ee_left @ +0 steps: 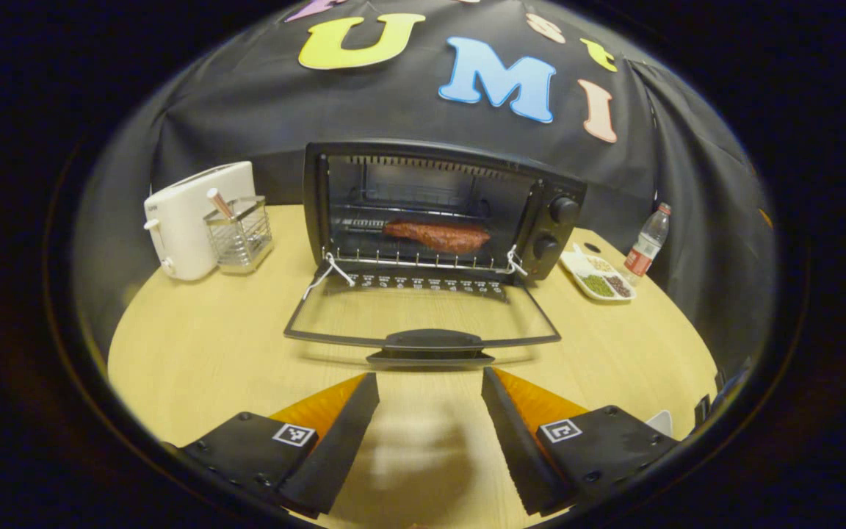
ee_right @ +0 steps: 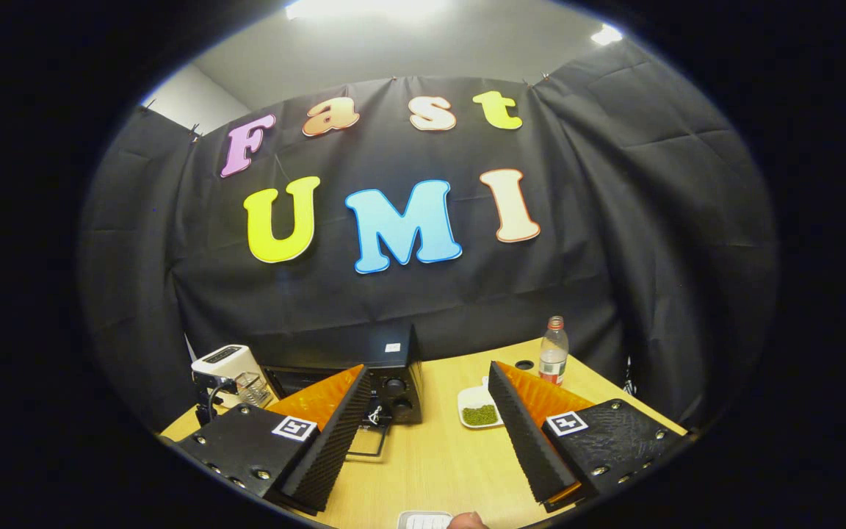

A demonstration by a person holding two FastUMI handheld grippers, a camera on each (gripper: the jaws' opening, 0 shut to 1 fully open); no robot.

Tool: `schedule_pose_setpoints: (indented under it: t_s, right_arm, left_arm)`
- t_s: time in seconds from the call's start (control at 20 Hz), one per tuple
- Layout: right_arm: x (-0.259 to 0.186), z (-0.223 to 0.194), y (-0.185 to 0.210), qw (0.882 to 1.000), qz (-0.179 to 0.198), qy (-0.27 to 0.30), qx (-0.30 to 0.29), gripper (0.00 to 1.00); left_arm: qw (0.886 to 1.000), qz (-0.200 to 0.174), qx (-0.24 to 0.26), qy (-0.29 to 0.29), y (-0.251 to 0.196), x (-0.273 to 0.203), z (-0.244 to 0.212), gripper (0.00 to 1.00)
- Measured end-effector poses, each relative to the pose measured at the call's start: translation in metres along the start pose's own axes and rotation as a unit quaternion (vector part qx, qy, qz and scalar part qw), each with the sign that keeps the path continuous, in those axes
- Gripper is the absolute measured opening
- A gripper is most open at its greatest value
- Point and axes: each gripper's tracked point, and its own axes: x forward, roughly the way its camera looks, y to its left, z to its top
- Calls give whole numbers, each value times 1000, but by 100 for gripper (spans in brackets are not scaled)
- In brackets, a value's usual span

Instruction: Open the electric oven with the left hand, put the food in, and close the electric oven.

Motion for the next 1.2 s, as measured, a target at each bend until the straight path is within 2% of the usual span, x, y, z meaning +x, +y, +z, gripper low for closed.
schedule_pose_setpoints:
  t_s: [0.15,0.2,0.25,0.3,0.4,0.45,0.5,0.6,0.65,0.7,0.75,0.8,0.9,1.05,1.15,1.2]
  right_arm:
    - [-5,4,-4,1000,-15,-5,-16,98]
    - [-6,4,-5,1000,-18,-5,-19,98]
    - [-6,3,-5,1000,-20,-4,-23,98]
    - [-6,2,-7,999,-22,-2,-25,98]
    - [-6,1,-8,999,-25,1,-24,98]
    - [-5,1,-9,999,-26,2,-24,98]
    - [-4,1,-10,999,-28,4,-24,98]
    - [-2,1,-12,999,-31,5,-24,98]
    - [-3,0,-14,999,-32,5,-23,98]
    - [-3,1,-15,999,-32,6,-21,98]
    - [-3,-1,-15,999,-28,8,-19,98]
    - [-2,-1,-14,1000,-24,11,-17,98]
    - [-1,3,-14,1000,-18,8,-13,98]
    - [-3,8,-12,1000,-11,0,-14,98]
    - [-3,11,-8,1000,-5,-3,-16,98]
    - [-2,11,-6,1000,-2,-4,-18,98]
  left_arm:
    - [1000,8,5,28,0,19,-10,95]
    - [999,11,8,34,1,25,-12,99]
    - [999,12,11,40,0,30,-14,92]
    - [999,12,13,45,-1,34,-17,92]
    - [998,12,19,57,-4,43,-21,99]
    - [998,11,30,50,-5,46,-16,95]
    - [998,14,34,52,-5,48,-16,99]
    - [998,19,37,48,-7,47,-15,95]
    - [998,20,36,46,-6,48,-16,99]
    - [998,21,34,45,-6,48,-15,95]
    - [998,21,35,46,-6,48,-15,99]
    - [998,20,37,47,-6,47,-14,91]
    - [998,20,36,46,-6,45,-10,95]
    - [999,21,37,31,-7,35,-1,91]
    - [999,21,33,24,-8,29,6,99]
    - [999,20,29,20,-8,26,10,95]
